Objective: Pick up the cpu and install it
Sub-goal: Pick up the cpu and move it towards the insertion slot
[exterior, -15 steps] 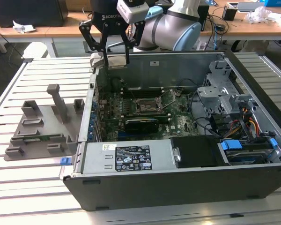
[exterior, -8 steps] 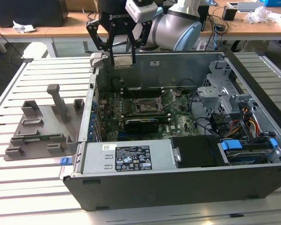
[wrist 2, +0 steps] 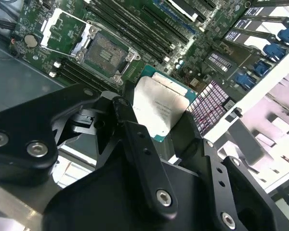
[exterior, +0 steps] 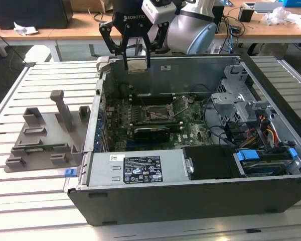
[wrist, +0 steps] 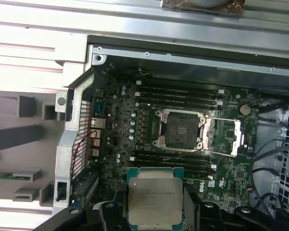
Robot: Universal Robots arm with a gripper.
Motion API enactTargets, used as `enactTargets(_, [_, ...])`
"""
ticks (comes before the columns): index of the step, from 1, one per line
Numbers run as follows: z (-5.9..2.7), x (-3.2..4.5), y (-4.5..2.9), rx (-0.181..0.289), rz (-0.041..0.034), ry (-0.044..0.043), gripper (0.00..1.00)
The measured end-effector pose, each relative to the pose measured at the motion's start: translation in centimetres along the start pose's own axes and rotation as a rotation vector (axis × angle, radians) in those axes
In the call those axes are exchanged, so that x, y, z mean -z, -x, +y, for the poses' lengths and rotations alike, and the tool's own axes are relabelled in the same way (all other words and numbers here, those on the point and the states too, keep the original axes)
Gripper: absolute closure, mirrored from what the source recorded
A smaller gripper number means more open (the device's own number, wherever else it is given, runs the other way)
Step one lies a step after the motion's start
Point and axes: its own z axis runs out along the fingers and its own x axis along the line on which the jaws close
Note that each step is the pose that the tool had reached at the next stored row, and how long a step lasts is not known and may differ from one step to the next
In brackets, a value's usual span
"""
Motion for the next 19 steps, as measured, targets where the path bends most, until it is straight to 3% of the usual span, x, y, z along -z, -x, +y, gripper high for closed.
enactTargets(3, [0.11, -0.06, 0.95, 0.000, 0.0002, -0.0026, 0.45])
enactTargets(12, [0.23, -0.15, 2.32, 0.000, 0.0005, -0.0065, 0.45])
enactTargets(19, [0.30, -0.29, 4.03, 0.000, 0.0010, -0.0115, 0.45])
